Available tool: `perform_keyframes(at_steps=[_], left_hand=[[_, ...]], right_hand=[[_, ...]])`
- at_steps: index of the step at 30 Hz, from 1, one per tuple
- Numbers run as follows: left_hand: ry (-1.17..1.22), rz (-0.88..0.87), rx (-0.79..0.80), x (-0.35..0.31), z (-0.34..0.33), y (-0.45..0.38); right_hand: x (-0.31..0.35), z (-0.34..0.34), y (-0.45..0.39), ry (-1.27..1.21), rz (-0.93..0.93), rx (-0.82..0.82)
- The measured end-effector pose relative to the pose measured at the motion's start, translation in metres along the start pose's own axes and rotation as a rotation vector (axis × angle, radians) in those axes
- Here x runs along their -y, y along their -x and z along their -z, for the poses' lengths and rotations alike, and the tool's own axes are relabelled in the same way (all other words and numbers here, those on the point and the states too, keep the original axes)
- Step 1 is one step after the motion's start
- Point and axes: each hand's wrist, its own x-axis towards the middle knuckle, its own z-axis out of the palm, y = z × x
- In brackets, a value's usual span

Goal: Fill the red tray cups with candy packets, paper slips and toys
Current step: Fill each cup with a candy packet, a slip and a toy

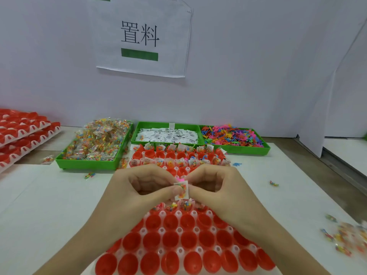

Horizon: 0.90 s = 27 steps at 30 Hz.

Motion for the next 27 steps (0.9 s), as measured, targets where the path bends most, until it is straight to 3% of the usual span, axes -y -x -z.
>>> perform_keyframes(at_steps=[6,15,21,27], left_hand=[[-0.056,-0.014,-0.023,0.004,-0.007,0.004],[-0.119,-0.033,0.031,0.001,-0.033,-0.005],[-0.332,-0.156,0.178,-0.007,-0.072,-0.033],[-0.482,-0.152,0.316,0.003,-0.108,-0.06]], right_hand=[[0.001,0.006,0.009,-0.028,0.05,-0.029],[0.005,0.051,0.014,0.032,0.03,0.123],[0.003,0.098,0.018,0.143,-0.08,0.16],[-0.014,0.124,0.02,0.238,-0.251,0.19]])
